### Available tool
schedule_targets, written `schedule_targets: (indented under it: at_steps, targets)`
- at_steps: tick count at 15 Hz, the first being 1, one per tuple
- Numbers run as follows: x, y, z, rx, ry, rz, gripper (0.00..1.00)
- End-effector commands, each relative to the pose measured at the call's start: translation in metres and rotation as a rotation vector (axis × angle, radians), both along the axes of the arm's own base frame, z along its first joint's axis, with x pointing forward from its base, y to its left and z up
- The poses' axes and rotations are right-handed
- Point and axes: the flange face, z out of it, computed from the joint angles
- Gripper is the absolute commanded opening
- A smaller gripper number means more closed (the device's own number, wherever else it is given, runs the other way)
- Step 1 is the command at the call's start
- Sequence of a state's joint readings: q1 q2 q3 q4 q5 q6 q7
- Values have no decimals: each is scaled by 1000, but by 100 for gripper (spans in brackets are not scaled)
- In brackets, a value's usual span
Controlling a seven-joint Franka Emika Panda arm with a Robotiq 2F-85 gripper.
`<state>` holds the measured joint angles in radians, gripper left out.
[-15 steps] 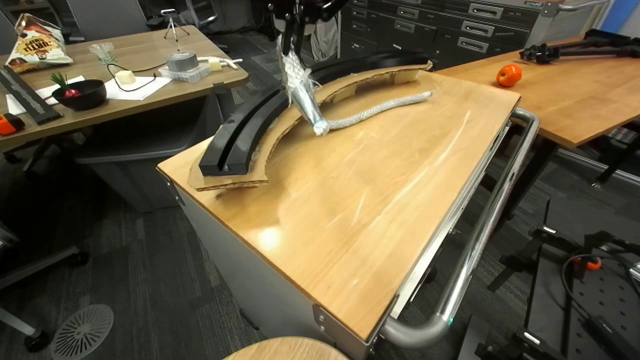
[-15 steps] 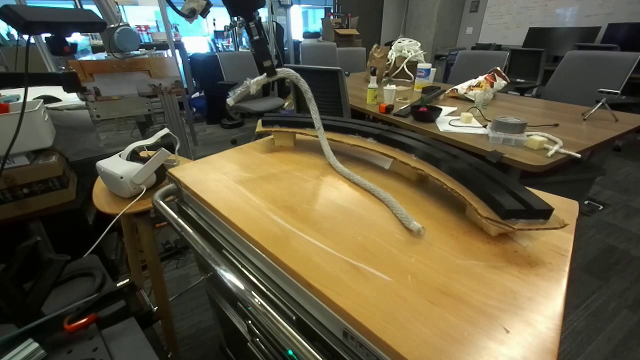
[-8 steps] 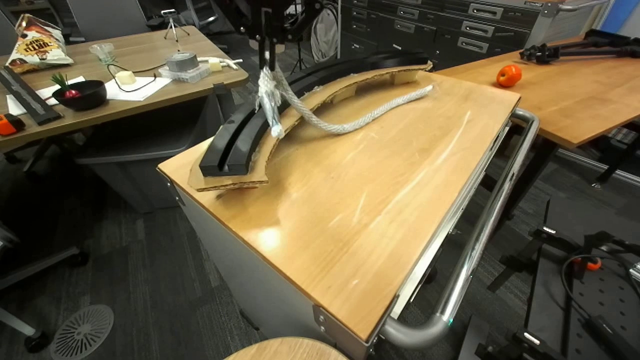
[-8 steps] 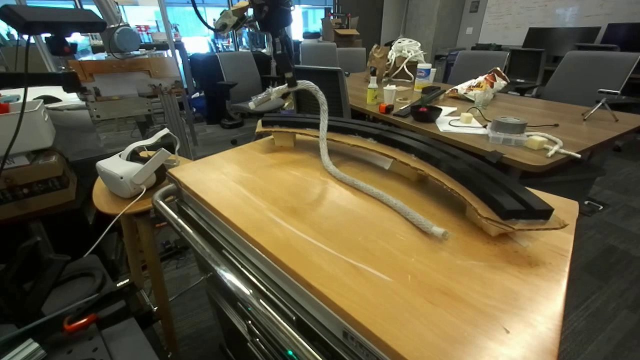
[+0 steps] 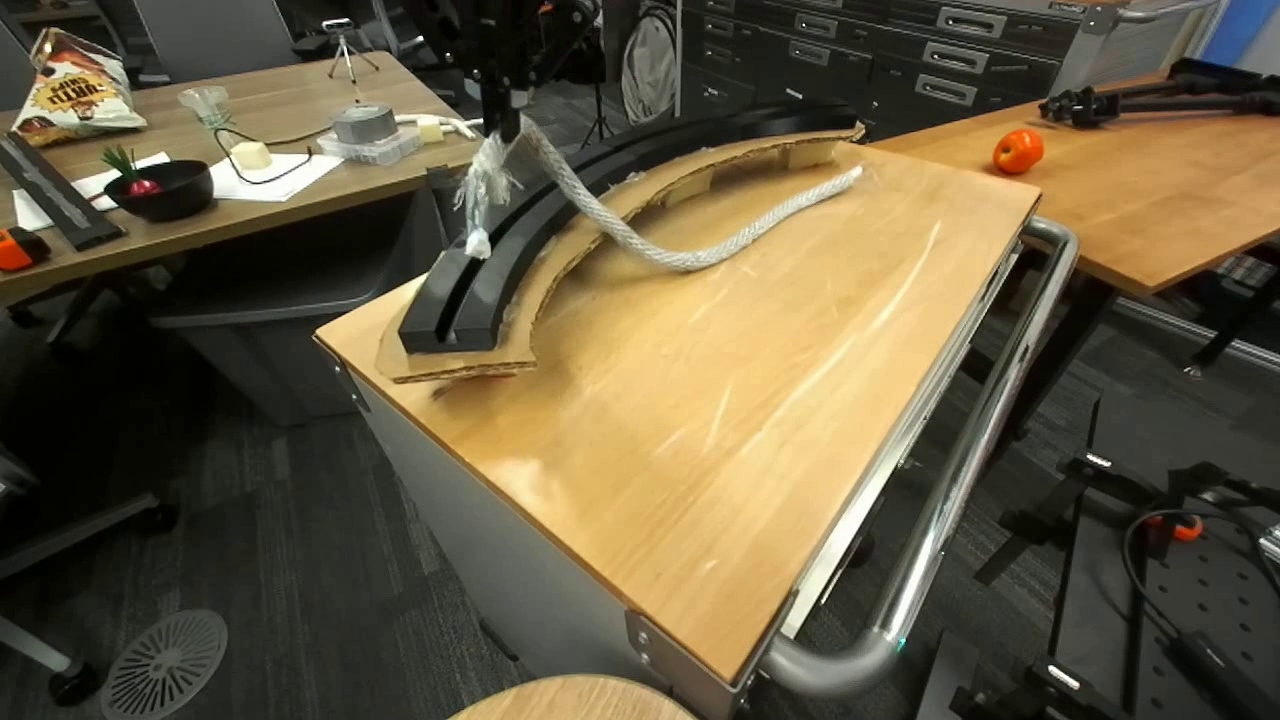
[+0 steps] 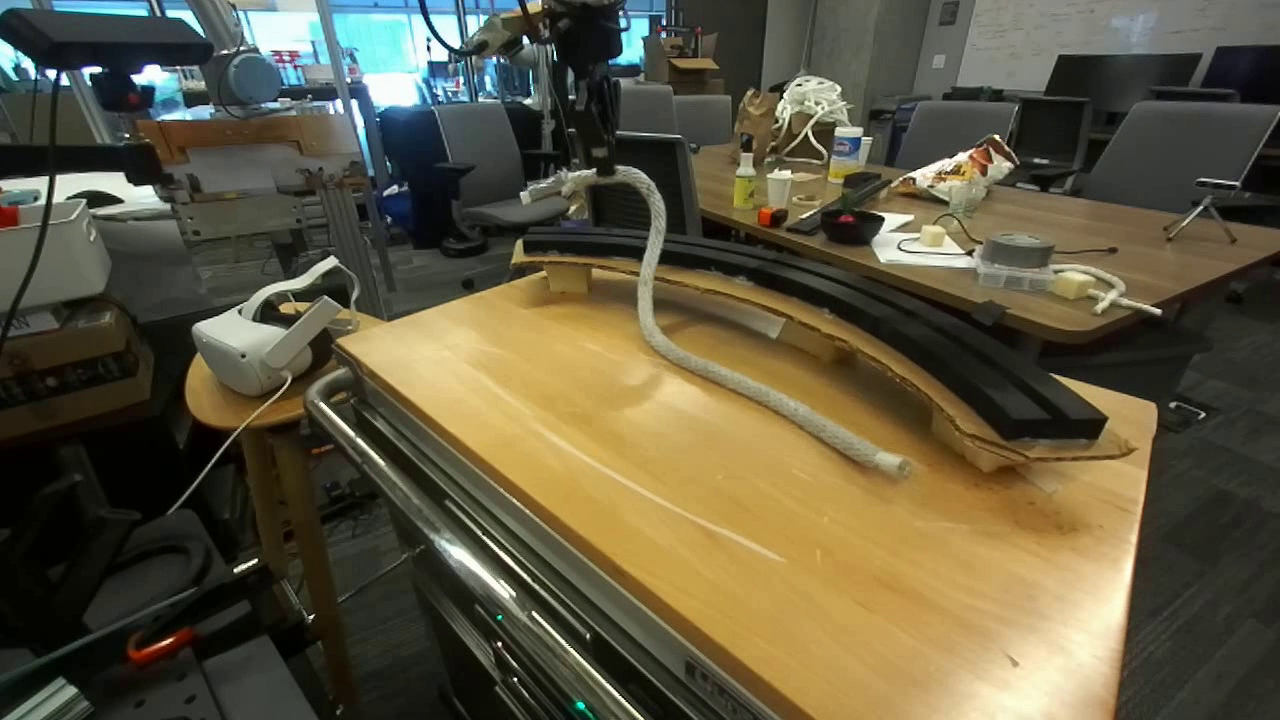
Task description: Put the rope along the center of the black object
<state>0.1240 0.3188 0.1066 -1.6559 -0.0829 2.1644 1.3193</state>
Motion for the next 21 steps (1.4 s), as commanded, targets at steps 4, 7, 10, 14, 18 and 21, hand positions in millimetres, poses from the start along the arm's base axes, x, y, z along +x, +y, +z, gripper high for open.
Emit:
schedule_targets:
  at_steps: [4, 7, 10, 14, 18, 21]
  targets:
    - [39, 33, -25, 13, 34, -103, 2]
    - [45, 35, -44, -12, 53, -106, 2]
    - [49, 32, -56, -12, 92, -87, 2]
    - [53, 21, -54, -38, 105, -82, 2]
    - [54, 23, -49, -36, 109, -29, 2]
    - [53, 29, -54, -38, 133, 14, 2]
